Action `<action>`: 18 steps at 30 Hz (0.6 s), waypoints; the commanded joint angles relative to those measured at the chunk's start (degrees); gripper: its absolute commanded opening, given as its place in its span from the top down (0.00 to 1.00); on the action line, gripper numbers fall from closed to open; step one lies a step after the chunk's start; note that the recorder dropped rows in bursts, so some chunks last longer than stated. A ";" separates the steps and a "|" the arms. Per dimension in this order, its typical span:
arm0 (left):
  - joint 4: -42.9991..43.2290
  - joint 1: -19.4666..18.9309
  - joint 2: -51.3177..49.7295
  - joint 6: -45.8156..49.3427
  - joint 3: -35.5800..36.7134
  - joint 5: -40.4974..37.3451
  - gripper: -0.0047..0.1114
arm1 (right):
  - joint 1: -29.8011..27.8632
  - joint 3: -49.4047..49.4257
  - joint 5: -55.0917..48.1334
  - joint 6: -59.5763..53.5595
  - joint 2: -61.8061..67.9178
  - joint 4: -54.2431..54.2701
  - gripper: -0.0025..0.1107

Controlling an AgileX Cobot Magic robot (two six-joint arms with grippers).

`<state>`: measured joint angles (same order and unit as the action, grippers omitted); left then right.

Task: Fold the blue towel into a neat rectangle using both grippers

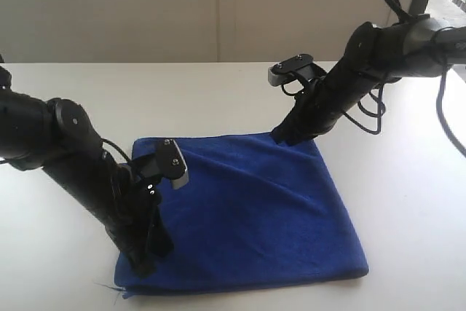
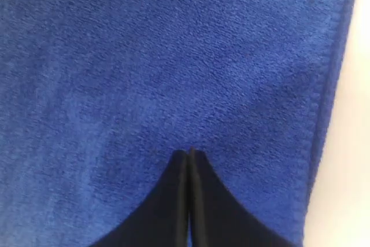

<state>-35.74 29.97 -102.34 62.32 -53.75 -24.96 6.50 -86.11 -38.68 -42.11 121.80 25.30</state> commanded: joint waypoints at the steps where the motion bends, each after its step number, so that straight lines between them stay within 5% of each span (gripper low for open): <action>1: -4.64 0.13 0.63 3.55 2.77 -0.26 0.96 | -0.42 -3.66 -0.56 -0.81 3.56 0.53 0.98; 18: -4.92 0.13 1.73 3.44 7.51 -1.74 0.96 | -2.03 -4.58 4.63 2.32 8.62 -0.89 0.98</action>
<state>-41.40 29.97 -100.79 65.56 -47.67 -24.19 5.76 -90.75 -34.64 -40.67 128.75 25.61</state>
